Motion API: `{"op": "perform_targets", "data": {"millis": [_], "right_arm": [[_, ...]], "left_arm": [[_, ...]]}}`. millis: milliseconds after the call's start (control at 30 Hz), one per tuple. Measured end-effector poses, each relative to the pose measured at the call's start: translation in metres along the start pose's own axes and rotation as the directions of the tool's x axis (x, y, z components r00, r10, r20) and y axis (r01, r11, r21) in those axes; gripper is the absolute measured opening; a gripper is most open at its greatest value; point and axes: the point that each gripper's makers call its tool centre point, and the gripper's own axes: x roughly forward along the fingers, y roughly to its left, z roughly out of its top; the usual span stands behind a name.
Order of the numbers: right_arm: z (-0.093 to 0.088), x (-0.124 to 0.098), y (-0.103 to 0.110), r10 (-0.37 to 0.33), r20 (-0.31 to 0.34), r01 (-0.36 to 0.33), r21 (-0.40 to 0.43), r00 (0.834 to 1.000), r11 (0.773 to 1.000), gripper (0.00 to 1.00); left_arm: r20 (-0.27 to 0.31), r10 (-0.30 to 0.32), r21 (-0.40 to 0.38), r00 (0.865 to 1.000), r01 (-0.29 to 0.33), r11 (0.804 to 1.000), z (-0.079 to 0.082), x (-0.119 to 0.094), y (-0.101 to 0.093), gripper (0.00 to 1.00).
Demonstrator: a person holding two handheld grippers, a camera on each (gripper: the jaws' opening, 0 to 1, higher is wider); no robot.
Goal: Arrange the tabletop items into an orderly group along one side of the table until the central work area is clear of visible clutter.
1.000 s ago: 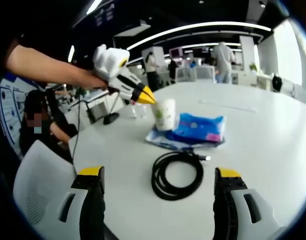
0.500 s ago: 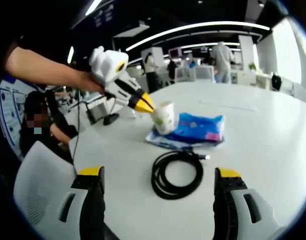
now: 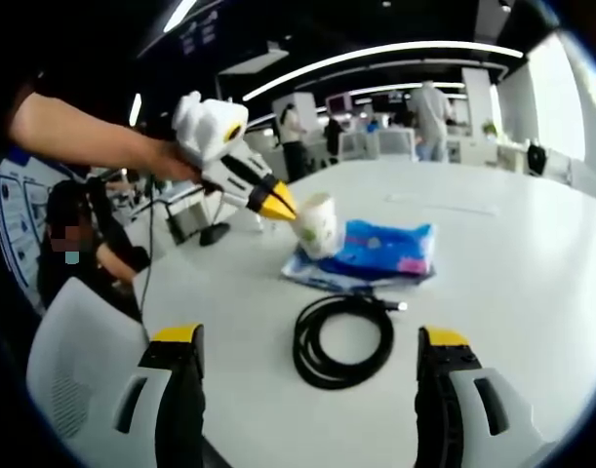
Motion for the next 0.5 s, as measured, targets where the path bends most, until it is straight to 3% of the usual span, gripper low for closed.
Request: {"op": "perform_targets", "data": {"millis": [233, 500], "right_arm": [[0.001, 0.001, 0.002, 0.006, 0.002, -0.006, -0.001, 1.000, 1.000, 0.88], [0.001, 0.002, 0.005, 0.014, 0.002, -0.014, -0.008, 1.000, 1.000, 0.88]], "left_arm": [[-0.009, 0.029, 0.008, 1.000, -0.029, 1.000, -0.005, -0.013, 0.014, 0.00], [-0.047, 0.065, -0.018, 0.997, -0.066, 0.998, -0.022, -0.025, 0.031, 0.00]]}}
